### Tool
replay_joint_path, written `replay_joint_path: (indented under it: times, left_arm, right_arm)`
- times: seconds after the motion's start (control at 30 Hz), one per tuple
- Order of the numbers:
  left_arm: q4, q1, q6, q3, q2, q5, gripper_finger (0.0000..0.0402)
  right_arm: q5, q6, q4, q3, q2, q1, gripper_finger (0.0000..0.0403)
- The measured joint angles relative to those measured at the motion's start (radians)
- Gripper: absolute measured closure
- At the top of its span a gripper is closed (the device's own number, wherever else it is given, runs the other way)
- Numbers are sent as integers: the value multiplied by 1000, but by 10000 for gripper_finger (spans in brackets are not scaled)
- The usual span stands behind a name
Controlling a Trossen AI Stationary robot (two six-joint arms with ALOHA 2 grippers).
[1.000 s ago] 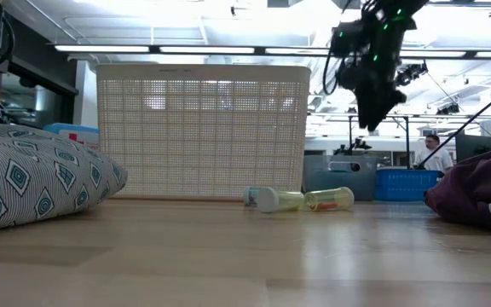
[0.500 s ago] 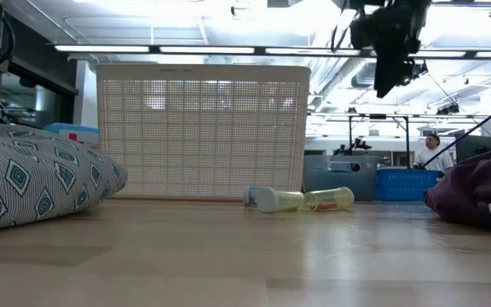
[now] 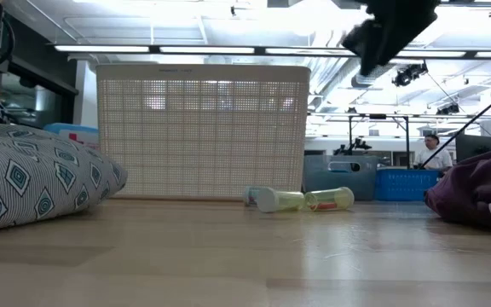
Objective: Pick & Place Medicine items
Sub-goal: Put the right yellow pill bottle into the blue bin
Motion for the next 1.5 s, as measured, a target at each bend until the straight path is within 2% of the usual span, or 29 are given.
replay_joint_path:
  times: [0.13, 0.3, 0.83, 1.03, 1.5]
  left_arm:
    - [0, 0, 0, 0, 0, 0, 274]
    - [0, 0, 0, 0, 0, 0, 274]
    - [0, 0, 0, 0, 0, 0, 274]
    - [0, 0, 0, 0, 0, 0, 274]
    - [0, 0, 0, 0, 0, 0, 274]
  right_arm:
    - [-2, -58, 98, 0, 43, 67, 252]
    - [0, -106, 145, 0, 96, 96, 252]
    - [9, -185, 169, 0, 273, 97, 252]
    - [75, -192, 177, 0, 318, 97, 252]
    - [143, -209, 225, 0, 386, 96, 252]
